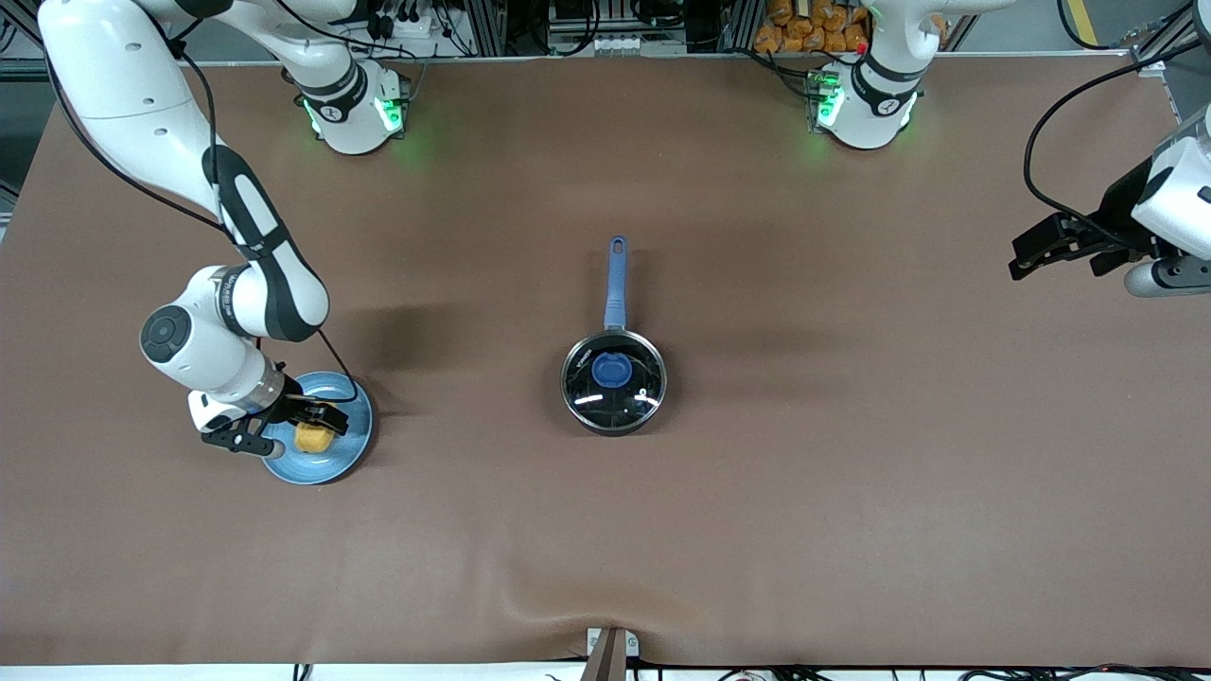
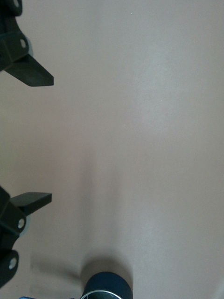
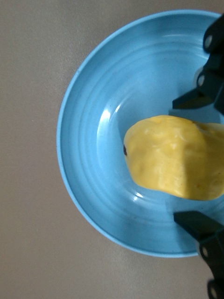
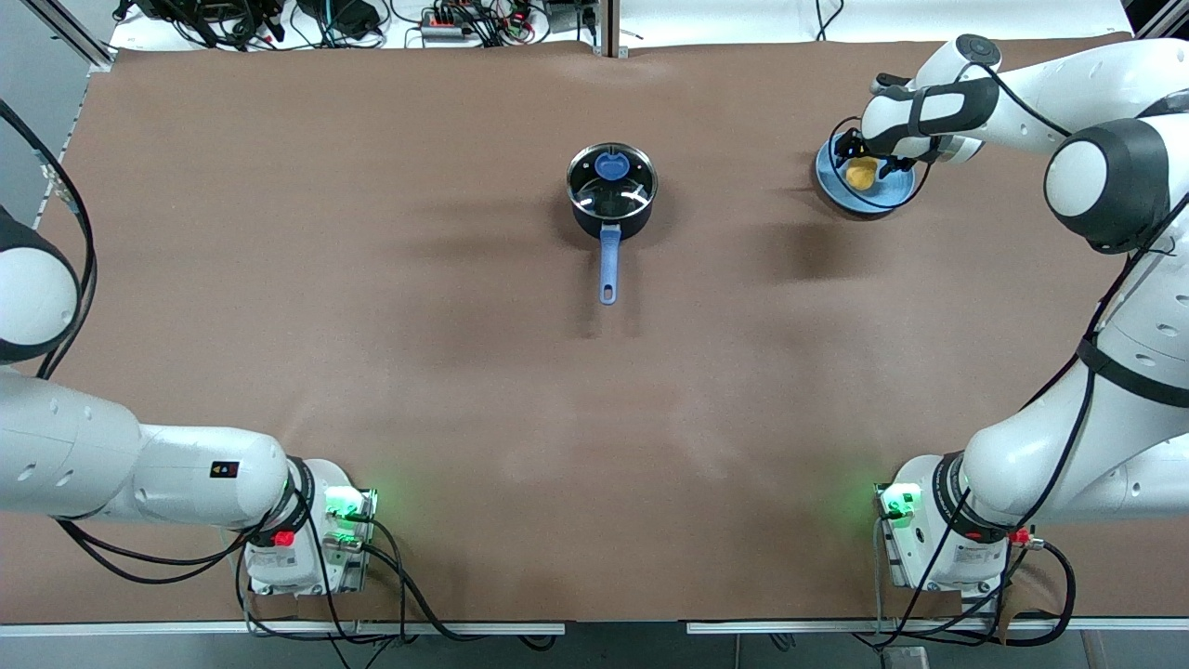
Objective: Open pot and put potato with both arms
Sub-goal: 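Grasp the potato with the right gripper while the left gripper reaches the lid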
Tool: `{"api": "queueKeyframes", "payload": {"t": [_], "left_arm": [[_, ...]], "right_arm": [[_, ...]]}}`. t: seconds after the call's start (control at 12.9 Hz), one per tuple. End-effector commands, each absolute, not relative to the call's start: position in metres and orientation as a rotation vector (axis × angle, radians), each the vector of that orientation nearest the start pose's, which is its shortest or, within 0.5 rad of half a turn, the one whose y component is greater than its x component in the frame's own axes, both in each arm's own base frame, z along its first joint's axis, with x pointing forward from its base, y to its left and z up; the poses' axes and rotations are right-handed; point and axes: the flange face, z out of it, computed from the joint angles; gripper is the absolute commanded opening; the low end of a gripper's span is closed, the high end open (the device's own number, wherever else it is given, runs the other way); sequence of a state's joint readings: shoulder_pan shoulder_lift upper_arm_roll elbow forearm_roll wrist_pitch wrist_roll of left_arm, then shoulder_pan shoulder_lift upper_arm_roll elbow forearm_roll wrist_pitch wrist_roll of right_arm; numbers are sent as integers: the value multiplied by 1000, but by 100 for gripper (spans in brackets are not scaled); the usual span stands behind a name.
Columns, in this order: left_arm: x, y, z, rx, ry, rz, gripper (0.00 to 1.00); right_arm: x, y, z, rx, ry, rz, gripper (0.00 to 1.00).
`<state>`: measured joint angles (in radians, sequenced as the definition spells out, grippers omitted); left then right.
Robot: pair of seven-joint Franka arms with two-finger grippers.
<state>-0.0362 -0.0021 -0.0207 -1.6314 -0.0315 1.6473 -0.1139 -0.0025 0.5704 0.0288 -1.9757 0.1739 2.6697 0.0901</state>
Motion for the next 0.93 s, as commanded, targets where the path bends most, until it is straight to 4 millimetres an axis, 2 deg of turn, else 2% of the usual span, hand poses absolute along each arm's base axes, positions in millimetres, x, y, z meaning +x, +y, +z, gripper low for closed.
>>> {"api": "queueKeyframes", "payload": {"t": [0.0,0.08,0.15,0.31,0.46,0.54,0.7,0.85], "left_arm": [[559,-36,608,-3206,-77,-22,100],[559,-37,608,-3206,-75,-22,100],[559,-37,607,-3206,-75,-19,100],[559,-37,609,-3208,-77,-24,100],[559,-45,610,-3244,-89,-20,100],[557,-66,612,-3273,-72,-18,100],[552,-115,609,-3275,-162,-2,100],[549,-192,590,-3282,-158,11,100]], "right_arm": [[628,10,190,-2991,356,-195,52],[629,10,193,-2991,353,-202,29],[634,12,199,-2989,341,-223,24],[639,20,216,-2984,315,-237,19],[644,36,242,-2979,276,-212,15],[647,47,256,-2975,265,-188,15],[655,57,275,-2965,290,-153,15],[658,66,290,-2962,265,-155,15]]}}
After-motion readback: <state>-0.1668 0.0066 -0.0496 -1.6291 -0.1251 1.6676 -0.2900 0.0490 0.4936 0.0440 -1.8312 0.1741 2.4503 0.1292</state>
